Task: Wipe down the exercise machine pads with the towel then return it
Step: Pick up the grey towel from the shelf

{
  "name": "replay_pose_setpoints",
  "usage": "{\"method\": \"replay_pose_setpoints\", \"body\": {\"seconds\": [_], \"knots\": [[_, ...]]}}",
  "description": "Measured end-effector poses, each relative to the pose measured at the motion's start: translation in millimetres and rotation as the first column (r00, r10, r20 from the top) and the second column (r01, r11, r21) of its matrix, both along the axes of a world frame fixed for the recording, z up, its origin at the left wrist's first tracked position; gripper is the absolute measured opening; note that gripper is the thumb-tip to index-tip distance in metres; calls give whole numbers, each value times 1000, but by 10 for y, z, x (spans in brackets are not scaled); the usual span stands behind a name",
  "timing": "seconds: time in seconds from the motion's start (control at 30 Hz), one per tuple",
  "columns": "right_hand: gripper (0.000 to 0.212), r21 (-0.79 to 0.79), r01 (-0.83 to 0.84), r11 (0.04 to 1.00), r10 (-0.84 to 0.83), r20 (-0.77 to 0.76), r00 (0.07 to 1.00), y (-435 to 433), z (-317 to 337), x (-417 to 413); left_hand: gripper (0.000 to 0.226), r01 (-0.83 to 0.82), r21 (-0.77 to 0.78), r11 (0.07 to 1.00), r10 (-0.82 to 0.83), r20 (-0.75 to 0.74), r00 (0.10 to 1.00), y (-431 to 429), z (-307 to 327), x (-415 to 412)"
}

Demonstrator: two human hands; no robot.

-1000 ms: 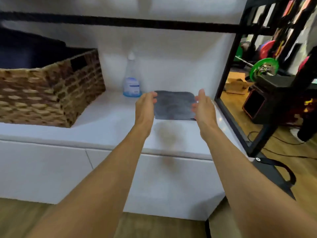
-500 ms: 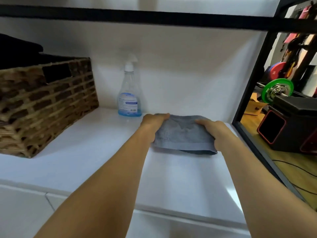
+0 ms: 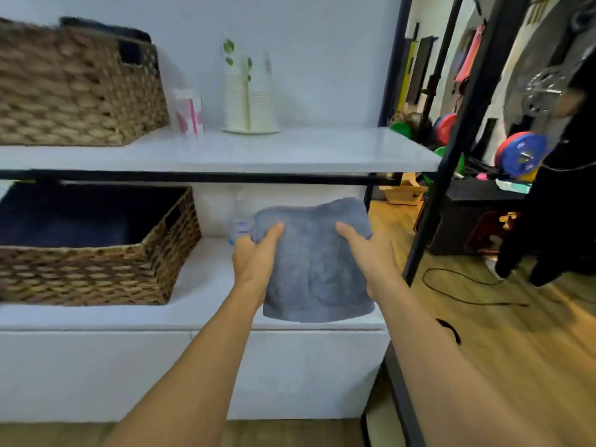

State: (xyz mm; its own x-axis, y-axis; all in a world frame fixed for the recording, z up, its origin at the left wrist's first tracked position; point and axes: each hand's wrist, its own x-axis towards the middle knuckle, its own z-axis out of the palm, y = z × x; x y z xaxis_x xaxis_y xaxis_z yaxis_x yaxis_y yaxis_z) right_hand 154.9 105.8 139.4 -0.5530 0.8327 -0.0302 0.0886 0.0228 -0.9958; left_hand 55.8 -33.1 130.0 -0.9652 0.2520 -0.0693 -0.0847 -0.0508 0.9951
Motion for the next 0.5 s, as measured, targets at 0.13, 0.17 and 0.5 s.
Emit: {"method": "replay_pose_setpoints", "body": {"seconds": [0.13, 0.17, 0.5], "knots": [[22, 6, 44, 999, -44, -73, 996, -608, 1011, 1045, 43, 33, 28, 999, -32, -53, 998, -608, 1061, 958], [21, 1, 54, 999, -54, -83, 995, -743, 1274, 1307, 41, 40, 44, 998, -37, -67, 997, -721, 1344, 1196], [18, 122, 197, 973, -153, -300, 941, -1758, 3305, 4573, 30, 222, 238, 945, -159, -259, 953, -1473, 3364, 4210]]}}
